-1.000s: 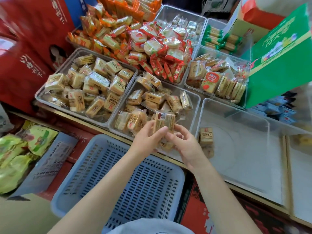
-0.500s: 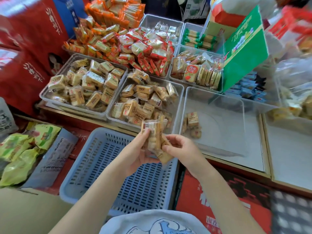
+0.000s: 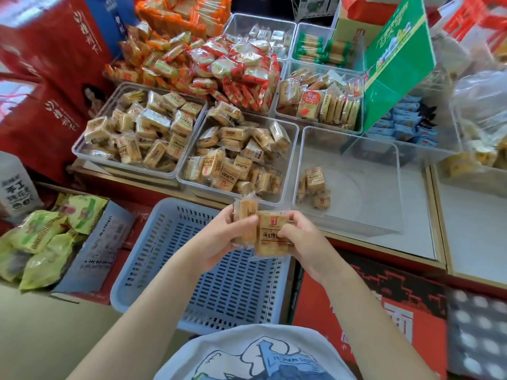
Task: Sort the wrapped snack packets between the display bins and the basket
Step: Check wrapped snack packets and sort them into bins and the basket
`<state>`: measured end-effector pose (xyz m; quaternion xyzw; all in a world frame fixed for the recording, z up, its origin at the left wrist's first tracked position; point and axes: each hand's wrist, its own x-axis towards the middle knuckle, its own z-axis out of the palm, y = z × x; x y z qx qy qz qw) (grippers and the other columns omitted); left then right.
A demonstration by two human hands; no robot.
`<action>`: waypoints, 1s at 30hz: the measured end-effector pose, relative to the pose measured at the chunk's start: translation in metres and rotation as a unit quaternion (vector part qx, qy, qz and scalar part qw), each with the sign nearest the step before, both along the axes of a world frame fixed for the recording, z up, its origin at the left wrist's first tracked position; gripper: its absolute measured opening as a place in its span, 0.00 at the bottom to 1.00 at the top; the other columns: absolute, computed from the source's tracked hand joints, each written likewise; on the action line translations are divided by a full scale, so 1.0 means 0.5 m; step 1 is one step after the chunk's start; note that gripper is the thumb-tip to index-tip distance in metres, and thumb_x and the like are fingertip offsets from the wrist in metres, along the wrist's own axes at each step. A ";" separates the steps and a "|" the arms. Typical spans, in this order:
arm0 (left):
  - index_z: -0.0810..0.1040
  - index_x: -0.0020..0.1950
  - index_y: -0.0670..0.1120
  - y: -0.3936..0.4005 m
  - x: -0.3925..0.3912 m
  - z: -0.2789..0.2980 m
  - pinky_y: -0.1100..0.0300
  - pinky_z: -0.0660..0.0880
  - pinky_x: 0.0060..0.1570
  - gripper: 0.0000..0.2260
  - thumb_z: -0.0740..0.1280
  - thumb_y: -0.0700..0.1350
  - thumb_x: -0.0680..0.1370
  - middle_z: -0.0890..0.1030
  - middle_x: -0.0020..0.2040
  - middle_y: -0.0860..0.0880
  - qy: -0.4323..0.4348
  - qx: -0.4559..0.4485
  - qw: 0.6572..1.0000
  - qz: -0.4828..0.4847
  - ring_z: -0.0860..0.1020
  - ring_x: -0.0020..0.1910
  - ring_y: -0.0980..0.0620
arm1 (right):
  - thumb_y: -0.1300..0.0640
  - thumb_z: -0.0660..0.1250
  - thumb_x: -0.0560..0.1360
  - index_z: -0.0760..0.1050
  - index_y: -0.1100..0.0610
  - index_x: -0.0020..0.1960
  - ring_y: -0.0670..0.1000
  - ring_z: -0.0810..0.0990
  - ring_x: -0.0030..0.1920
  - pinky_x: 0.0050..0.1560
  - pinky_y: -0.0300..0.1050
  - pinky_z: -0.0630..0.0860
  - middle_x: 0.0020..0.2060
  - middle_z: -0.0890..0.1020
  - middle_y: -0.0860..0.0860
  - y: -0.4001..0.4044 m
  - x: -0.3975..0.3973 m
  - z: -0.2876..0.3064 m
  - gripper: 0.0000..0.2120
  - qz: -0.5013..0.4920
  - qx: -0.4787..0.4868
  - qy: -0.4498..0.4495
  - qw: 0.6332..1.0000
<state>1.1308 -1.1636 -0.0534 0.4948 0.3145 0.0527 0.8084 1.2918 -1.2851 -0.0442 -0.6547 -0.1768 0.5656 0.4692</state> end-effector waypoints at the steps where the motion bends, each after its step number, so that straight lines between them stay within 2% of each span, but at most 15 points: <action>1: 0.69 0.71 0.39 0.000 0.001 0.001 0.54 0.78 0.50 0.32 0.76 0.51 0.74 0.82 0.61 0.36 0.002 0.000 1.000 0.005 0.82 0.55 0.43 | 0.66 0.57 0.81 0.75 0.58 0.62 0.60 0.82 0.59 0.64 0.63 0.78 0.55 0.84 0.60 0.001 -0.001 0.005 0.13 0.001 0.005 0.014 1.000; 2: 0.68 0.71 0.39 0.002 0.002 0.003 0.56 0.77 0.47 0.35 0.79 0.50 0.70 0.82 0.59 0.36 0.010 -0.007 1.000 0.016 0.82 0.52 0.45 | 0.67 0.55 0.81 0.75 0.58 0.62 0.60 0.82 0.58 0.63 0.63 0.78 0.55 0.84 0.60 0.002 0.000 0.010 0.14 0.000 0.011 0.025 1.000; 4: 0.68 0.70 0.41 0.006 0.002 0.005 0.59 0.77 0.41 0.39 0.81 0.50 0.65 0.82 0.53 0.41 0.027 -0.025 0.998 0.051 0.82 0.46 0.51 | 0.67 0.52 0.81 0.75 0.60 0.62 0.59 0.81 0.54 0.59 0.65 0.79 0.52 0.83 0.59 0.001 0.007 0.019 0.17 -0.010 0.029 0.050 0.998; 6: 0.70 0.68 0.42 0.007 0.004 0.008 0.59 0.79 0.41 0.36 0.80 0.50 0.64 0.81 0.55 0.43 0.038 -0.027 0.996 0.072 0.82 0.46 0.51 | 0.67 0.50 0.80 0.75 0.62 0.63 0.58 0.79 0.52 0.53 0.66 0.80 0.49 0.82 0.58 0.000 0.014 0.024 0.18 -0.026 0.045 0.079 0.996; 7: 0.72 0.69 0.44 0.007 0.006 0.011 0.57 0.80 0.43 0.35 0.80 0.49 0.66 0.81 0.57 0.43 0.047 -0.014 0.996 0.070 0.82 0.48 0.51 | 0.65 0.50 0.80 0.75 0.64 0.63 0.58 0.78 0.50 0.50 0.64 0.81 0.48 0.81 0.58 0.001 0.016 0.027 0.18 -0.031 0.046 0.083 0.995; 9: 0.75 0.69 0.45 0.005 0.011 0.018 0.53 0.82 0.49 0.32 0.81 0.49 0.68 0.83 0.58 0.44 0.075 0.037 0.995 0.058 0.83 0.50 0.50 | 0.58 0.52 0.82 0.77 0.64 0.59 0.56 0.76 0.48 0.47 0.56 0.78 0.45 0.80 0.56 0.005 0.014 0.034 0.17 -0.028 0.038 0.065 0.997; 11: 0.76 0.70 0.46 0.002 0.016 0.024 0.49 0.83 0.52 0.29 0.79 0.50 0.72 0.85 0.55 0.45 0.106 0.086 0.989 0.057 0.85 0.48 0.49 | 0.48 0.57 0.83 0.80 0.58 0.53 0.52 0.77 0.44 0.46 0.50 0.75 0.40 0.79 0.53 0.012 0.009 0.042 0.17 -0.020 0.024 0.015 0.999; 14: 0.68 0.73 0.57 -0.002 0.018 0.034 0.52 0.83 0.42 0.29 0.76 0.48 0.75 0.87 0.49 0.45 0.107 0.106 0.986 0.067 0.87 0.44 0.43 | 0.40 0.63 0.80 0.81 0.56 0.54 0.49 0.77 0.37 0.42 0.46 0.76 0.35 0.78 0.51 0.022 0.010 0.045 0.20 -0.019 0.036 -0.020 0.999; 16: 0.65 0.74 0.62 -0.004 0.017 0.042 0.54 0.82 0.38 0.29 0.74 0.48 0.78 0.87 0.47 0.44 0.098 0.121 0.986 0.057 0.86 0.42 0.42 | 0.38 0.68 0.76 0.82 0.51 0.58 0.52 0.79 0.39 0.45 0.50 0.78 0.39 0.81 0.54 0.025 0.012 0.043 0.19 -0.007 0.059 -0.009 0.998; 18: 0.68 0.74 0.60 -0.005 0.017 0.047 0.52 0.83 0.39 0.25 0.71 0.46 0.80 0.85 0.48 0.44 0.100 0.130 0.985 0.047 0.86 0.42 0.43 | 0.39 0.71 0.74 0.83 0.45 0.59 0.55 0.80 0.44 0.52 0.56 0.78 0.47 0.84 0.60 0.027 0.011 0.042 0.17 0.002 0.066 0.004 0.998; 20: 0.70 0.73 0.57 -0.005 0.016 0.049 0.50 0.84 0.43 0.21 0.68 0.45 0.81 0.84 0.50 0.44 0.106 0.125 0.986 0.037 0.86 0.44 0.44 | 0.45 0.71 0.77 0.83 0.44 0.58 0.55 0.82 0.46 0.55 0.57 0.79 0.52 0.86 0.59 0.029 0.009 0.042 0.11 -0.001 0.071 0.005 0.997; 23: 0.72 0.72 0.57 -0.005 0.010 0.047 0.50 0.84 0.45 0.20 0.67 0.42 0.82 0.83 0.54 0.43 0.101 0.099 0.990 0.024 0.86 0.46 0.45 | 0.50 0.69 0.80 0.85 0.44 0.56 0.53 0.84 0.48 0.55 0.53 0.81 0.52 0.87 0.54 0.029 0.006 0.045 0.08 0.000 0.072 0.001 0.997; 27: 0.73 0.72 0.57 -0.005 -0.002 0.036 0.47 0.83 0.48 0.22 0.70 0.42 0.80 0.84 0.56 0.39 0.076 0.055 0.995 0.041 0.85 0.53 0.40 | 0.51 0.68 0.80 0.85 0.47 0.58 0.55 0.84 0.53 0.58 0.54 0.80 0.55 0.86 0.52 0.026 0.007 0.042 0.10 0.007 0.077 0.011 0.997; 30: 0.71 0.73 0.58 -0.007 -0.009 0.030 0.44 0.82 0.55 0.27 0.73 0.45 0.76 0.83 0.57 0.37 0.063 0.049 0.995 0.053 0.84 0.55 0.39 | 0.48 0.69 0.77 0.83 0.51 0.61 0.55 0.83 0.48 0.53 0.52 0.80 0.48 0.87 0.54 0.021 0.013 0.039 0.15 0.013 0.089 0.041 0.995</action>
